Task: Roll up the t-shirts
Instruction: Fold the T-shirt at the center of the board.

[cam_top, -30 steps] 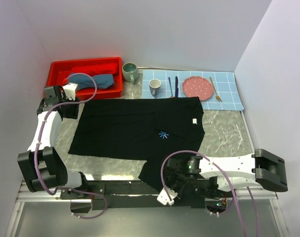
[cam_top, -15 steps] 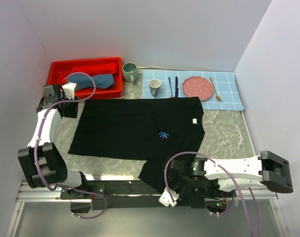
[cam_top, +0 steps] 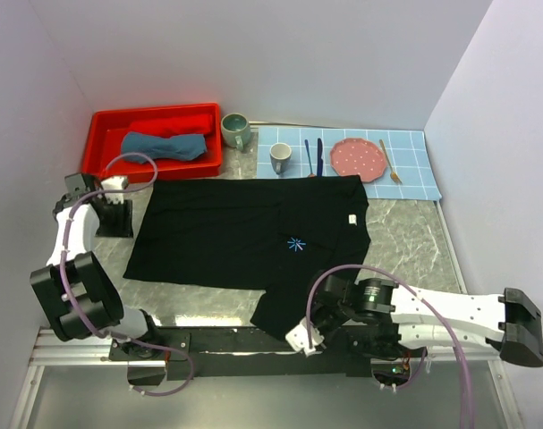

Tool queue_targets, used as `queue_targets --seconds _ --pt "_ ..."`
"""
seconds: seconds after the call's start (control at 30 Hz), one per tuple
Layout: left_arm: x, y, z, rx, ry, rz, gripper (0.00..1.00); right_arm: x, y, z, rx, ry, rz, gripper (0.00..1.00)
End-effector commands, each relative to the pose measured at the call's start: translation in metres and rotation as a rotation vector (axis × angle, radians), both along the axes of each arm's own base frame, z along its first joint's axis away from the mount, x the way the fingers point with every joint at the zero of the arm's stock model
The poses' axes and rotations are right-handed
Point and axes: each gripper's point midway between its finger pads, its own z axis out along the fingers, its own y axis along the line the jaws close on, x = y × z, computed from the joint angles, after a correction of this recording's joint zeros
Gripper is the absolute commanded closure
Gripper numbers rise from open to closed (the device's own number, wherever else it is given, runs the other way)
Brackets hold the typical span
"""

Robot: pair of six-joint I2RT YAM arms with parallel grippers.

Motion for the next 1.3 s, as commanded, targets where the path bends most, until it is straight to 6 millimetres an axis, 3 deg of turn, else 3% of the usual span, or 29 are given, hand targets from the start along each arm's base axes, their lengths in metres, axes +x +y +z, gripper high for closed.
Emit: queue_targets --seconds 0.0,0.13,0.33,0.5,0.87,1.27 --pt "-0.021 -0.008 -0.019 -0.129 0.103 -0.038 0.50 0.017 0.008 0.020 0.038 0.029 -0.224 1.00" --pt "-0.033 0.000 -0.037 -0.216 0.175 -0.030 0.54 0.042 0.006 0.025 0.073 0.080 -0.387 1.00" --pt "-0.068 0.011 -0.058 -0.260 0.272 -0.051 0.52 0.062 0.012 0.034 0.127 0.119 -0.493 1.00" --pt "-0.075 0.013 -0.070 -0.291 0.325 -0.034 0.52 0.080 0.018 0.040 0.159 0.171 -0.595 1.00" --pt "-0.082 0.000 -0.079 -0.381 0.364 -0.011 0.56 0.102 0.017 0.032 0.080 0.222 -0.644 1.00" --pt "-0.100 -0.003 -0.076 -0.346 0.401 -0.056 0.60 0.107 0.013 0.031 0.071 0.223 -0.660 1.00"
